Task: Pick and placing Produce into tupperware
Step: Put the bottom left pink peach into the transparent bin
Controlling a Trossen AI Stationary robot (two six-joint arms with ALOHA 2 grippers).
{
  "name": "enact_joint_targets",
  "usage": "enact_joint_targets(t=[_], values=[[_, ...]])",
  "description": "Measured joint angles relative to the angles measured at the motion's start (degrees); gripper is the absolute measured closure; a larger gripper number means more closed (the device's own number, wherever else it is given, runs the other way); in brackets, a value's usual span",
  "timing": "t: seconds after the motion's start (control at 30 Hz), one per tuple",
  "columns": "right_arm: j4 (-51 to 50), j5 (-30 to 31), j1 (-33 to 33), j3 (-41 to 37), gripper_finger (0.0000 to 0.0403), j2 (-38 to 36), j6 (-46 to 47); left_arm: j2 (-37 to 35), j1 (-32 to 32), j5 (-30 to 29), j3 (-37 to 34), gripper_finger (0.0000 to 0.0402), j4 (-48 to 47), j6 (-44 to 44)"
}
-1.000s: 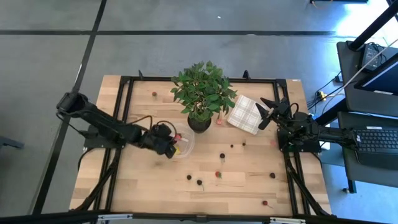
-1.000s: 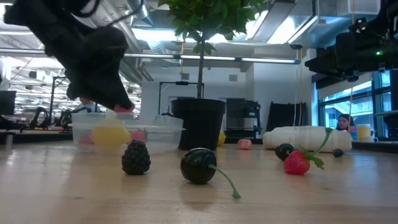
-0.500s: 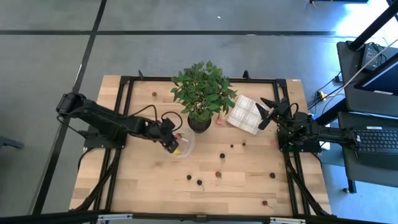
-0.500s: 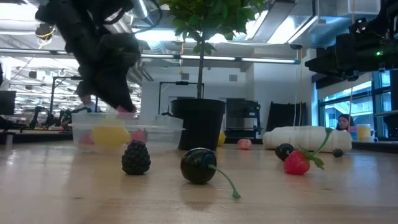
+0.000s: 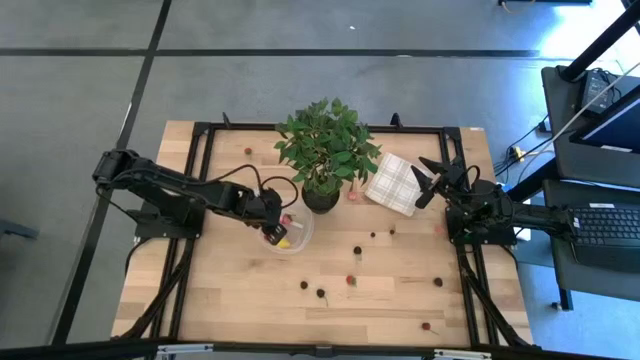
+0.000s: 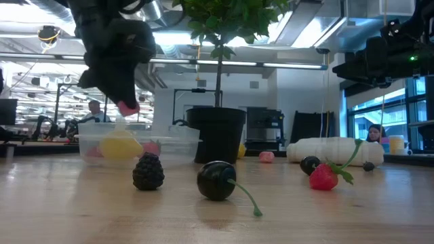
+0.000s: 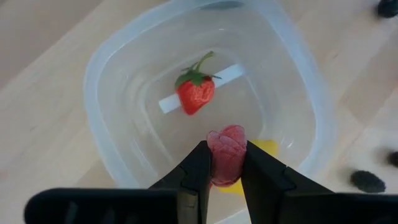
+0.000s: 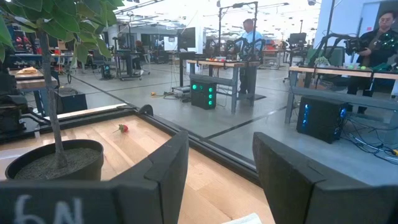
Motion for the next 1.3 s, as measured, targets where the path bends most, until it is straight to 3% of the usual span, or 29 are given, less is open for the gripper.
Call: enact_joint_targets(t=[0.43,1.1,1.3], values=[[0.1,0.0,0.0,0.0,0.0221,0.0,0.0,7.3,3.8,4.6,-0.1,0.0331,-1.9,0.0],[0.0,0.0,0.0,0.0,0.0221,0.0,0.0,7.4,4.0,4.8,-0.1,0.033,-1.1,0.0],[0.0,0.0,0.0,0.0,0.0221,0.0,0.0,7.4,4.0,4.8,-0.1,0.0297,-1.0,0.0]])
